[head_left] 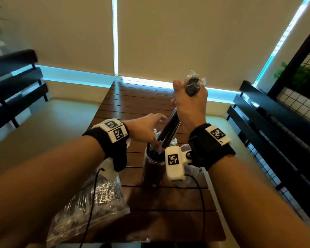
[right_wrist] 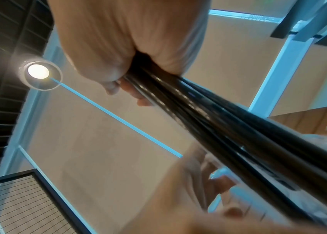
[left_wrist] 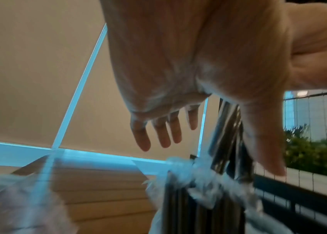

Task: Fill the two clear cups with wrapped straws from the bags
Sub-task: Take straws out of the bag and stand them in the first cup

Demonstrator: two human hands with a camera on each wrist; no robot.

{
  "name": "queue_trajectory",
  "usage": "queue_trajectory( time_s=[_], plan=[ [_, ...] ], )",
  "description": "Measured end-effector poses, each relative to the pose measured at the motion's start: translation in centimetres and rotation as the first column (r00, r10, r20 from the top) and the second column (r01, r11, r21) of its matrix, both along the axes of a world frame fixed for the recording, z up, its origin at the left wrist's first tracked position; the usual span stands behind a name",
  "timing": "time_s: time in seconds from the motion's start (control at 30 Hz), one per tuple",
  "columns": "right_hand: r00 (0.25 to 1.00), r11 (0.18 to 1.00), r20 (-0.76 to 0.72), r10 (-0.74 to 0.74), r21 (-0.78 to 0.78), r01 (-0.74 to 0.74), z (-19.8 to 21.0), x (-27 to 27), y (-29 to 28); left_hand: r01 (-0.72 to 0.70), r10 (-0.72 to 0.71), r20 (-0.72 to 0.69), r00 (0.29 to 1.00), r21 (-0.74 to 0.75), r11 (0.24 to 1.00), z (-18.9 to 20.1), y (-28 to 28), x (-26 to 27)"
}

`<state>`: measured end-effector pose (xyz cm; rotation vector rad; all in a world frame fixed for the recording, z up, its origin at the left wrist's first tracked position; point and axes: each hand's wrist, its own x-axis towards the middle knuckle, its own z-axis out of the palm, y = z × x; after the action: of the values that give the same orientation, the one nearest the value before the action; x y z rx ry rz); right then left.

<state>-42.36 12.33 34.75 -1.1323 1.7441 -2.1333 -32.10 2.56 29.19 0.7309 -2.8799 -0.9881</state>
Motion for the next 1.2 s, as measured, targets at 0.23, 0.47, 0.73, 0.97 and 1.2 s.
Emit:
queue_trajectory(
  time_s=[0.23,0.47,0.73,0.97,1.2],
  plan=[
    [0.997,0.997,-0.045,-0.062,0.037,0.064,-2.7,0.0,-1.0,0.052,-0.029,0.133,0.991,-0.169,0.984,-5.1,-1.0,-0.7],
    [0.99,0.998,0.135,0.029,-0.064,-0.021,-1.0,-1.7,0.1,0.013,0.003,0.068,0.998,-0.221,0.975,-7.1,-0.9,-1.3],
    [0.998,0.999,0.061,0.024,0.03,-0.026,-3.8,-3.4,-0.1,-0.017,0.015,-0.015,1.0,-0.21,0.977,-6.7,-1.2,-2.2],
    [0.999,1.0,-0.049,-0.014,-0.016,0.013,-6.4,-2.6,-2.7,0.079,-0.069,0.059,0.996,-0.2,0.977,-6.4,-1.7,-1.9],
    [0.967,0.997,-0.25,-0.04,-0.07,0.023,-6.8,-1.7,-4.2,0.1,-0.085,0.086,0.993,-0.194,0.976,-6.5,-2.3,-1.9]
  ],
)
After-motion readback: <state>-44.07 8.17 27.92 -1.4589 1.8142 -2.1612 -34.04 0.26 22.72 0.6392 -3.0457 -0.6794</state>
